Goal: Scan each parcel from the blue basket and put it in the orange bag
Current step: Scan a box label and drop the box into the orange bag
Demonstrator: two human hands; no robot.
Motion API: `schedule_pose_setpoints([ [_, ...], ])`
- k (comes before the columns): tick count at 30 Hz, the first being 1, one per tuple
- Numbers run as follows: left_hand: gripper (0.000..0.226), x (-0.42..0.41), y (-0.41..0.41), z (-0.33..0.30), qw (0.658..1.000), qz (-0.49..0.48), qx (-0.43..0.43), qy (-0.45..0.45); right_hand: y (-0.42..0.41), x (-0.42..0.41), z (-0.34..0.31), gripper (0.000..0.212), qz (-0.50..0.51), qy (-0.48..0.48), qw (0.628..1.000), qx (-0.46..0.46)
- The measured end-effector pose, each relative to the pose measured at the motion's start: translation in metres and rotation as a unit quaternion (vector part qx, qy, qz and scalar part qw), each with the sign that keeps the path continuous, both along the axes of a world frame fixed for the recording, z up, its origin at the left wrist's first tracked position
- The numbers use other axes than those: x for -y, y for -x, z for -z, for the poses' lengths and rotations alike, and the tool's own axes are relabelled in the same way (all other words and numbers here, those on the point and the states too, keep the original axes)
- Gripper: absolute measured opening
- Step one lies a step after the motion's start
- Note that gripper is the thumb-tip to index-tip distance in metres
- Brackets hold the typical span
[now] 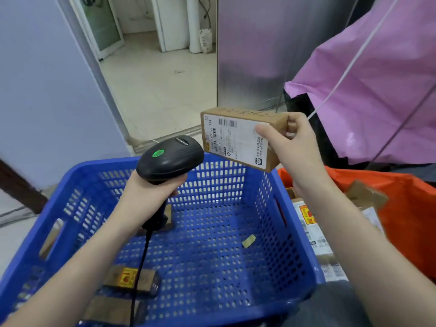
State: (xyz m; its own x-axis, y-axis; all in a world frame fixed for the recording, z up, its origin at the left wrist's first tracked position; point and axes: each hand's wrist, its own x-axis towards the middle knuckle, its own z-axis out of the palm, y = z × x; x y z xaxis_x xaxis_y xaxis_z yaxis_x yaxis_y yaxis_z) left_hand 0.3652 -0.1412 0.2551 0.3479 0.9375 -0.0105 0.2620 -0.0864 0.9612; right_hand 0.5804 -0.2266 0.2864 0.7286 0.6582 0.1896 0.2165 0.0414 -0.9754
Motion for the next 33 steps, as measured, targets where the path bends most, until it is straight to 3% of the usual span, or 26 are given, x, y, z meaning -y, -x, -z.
schedule_pose_setpoints([
  [4,0.014,0.024,-0.052,0.007,0.999,0.052,0.001,0.004,-0.054,0.05,0.003,0.045,0.065,0.041,0.997,0.029],
  [11,0.014,0.072,-0.155,0.01,0.985,0.167,-0.044,-0.02,-0.14,0.144,0.022,0.045,0.146,0.103,0.98,0.085],
  [19,0.012,0.125,-0.257,0.028,0.953,0.294,-0.049,-0.052,-0.218,0.227,0.075,0.042,0.228,0.183,0.947,0.133],
  [22,0.025,0.138,-0.288,0.045,0.943,0.326,-0.04,-0.047,-0.231,0.248,0.097,0.043,0.239,0.224,0.933,0.15],
  [25,0.016,0.146,-0.312,0.066,0.935,0.341,-0.078,-0.053,-0.24,0.258,0.12,0.045,0.243,0.26,0.919,0.171],
  [33,0.014,0.146,-0.332,0.088,0.928,0.343,-0.135,-0.052,-0.259,0.264,0.173,0.043,0.21,0.36,0.904,0.093],
])
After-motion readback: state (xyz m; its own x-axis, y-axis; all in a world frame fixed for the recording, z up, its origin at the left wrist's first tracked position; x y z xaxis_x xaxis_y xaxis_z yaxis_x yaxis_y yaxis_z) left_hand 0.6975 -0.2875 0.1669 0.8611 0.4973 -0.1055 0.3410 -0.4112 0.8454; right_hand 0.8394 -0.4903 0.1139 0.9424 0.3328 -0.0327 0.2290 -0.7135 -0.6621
